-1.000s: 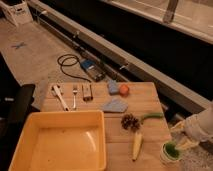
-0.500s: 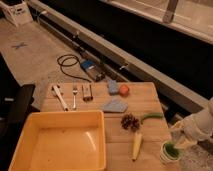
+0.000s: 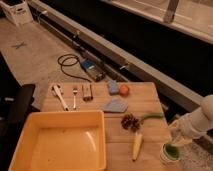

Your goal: Stack cups into tray

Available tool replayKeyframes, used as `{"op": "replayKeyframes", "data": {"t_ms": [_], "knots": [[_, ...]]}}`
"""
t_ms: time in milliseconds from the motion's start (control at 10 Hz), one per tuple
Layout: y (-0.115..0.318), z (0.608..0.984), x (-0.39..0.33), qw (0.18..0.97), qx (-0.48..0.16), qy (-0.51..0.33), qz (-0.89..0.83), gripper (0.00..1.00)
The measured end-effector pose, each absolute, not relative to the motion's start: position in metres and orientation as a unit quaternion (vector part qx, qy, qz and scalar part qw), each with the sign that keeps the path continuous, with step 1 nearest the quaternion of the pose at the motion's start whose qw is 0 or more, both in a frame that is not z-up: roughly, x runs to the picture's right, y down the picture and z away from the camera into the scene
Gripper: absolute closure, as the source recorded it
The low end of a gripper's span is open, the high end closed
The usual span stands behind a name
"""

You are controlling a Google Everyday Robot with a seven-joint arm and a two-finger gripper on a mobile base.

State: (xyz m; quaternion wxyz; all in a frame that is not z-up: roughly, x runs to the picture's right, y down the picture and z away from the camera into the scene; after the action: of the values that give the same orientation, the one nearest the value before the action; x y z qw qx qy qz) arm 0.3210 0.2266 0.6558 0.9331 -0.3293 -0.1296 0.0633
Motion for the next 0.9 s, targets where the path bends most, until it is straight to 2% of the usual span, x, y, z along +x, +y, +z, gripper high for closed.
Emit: {"op": "replayKeyframes", "data": {"t_ms": [900], "knots": [[0.27, 0.692, 0.33, 0.909, -0.385, -0.128, 0.091, 0.48]]}}
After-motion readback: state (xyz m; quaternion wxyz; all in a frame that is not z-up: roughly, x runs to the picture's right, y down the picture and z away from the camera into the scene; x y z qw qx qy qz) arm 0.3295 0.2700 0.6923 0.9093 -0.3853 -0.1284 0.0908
